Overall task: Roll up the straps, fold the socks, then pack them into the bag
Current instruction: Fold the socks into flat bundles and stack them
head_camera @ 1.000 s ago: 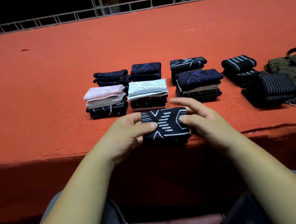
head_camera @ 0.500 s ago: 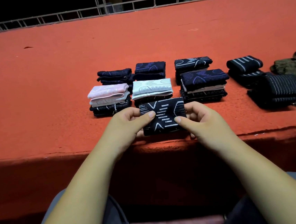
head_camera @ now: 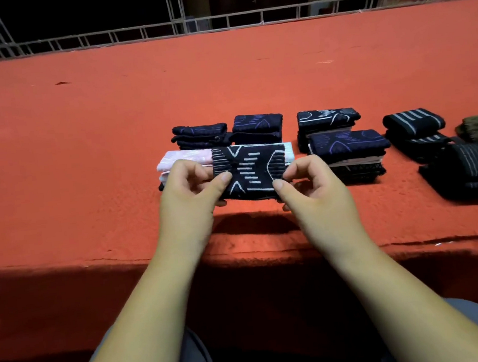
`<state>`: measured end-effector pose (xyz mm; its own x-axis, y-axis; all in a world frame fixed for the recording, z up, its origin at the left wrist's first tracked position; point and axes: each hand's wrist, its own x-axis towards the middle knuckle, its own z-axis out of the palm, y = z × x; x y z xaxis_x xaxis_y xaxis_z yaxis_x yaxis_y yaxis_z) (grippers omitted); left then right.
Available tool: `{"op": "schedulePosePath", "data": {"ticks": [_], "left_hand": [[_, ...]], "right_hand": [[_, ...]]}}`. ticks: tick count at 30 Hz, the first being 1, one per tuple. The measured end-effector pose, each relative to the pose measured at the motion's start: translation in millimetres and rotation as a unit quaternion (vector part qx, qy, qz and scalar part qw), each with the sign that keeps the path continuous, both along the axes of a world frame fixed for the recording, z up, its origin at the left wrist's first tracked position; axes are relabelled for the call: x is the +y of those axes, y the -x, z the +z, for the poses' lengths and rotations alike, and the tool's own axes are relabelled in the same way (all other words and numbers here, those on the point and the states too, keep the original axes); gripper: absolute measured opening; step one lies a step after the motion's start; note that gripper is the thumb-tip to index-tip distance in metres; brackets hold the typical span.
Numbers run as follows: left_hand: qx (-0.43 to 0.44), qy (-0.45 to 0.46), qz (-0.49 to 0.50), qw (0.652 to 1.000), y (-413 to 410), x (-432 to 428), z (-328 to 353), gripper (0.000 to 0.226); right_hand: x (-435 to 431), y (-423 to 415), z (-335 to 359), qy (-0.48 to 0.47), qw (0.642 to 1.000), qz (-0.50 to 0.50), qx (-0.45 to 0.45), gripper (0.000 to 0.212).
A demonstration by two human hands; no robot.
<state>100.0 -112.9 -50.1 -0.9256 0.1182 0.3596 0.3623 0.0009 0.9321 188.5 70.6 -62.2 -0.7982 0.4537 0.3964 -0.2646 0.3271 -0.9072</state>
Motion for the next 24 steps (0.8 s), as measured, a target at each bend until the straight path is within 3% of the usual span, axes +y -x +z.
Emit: {"op": "schedulePosePath", "data": {"ticks": [3,10,15,24], "left_hand": [[0.04,0.006,0.074,0.996,9,-6,4,0.02],[0.092,0.03,0.172,0.98,42,-23,12,0.012],[0.103,0.048,0.203,0.973,69,-33,8,0.014],[0.067,0.152,0.221,0.961,103,-40,-14,0.022]], "right_hand": [[-15,20,11,-0.02,0.999,-0.029,0.006,0.01],[-46,59,21,-0.07,0.997,0.027,0.008,0.037],[-65,82,18,-0.069,0.996,0.06,-0.014,0.05],[-74,98,6,-0.177,0.974,0.103,-0.102,0.066]]}}
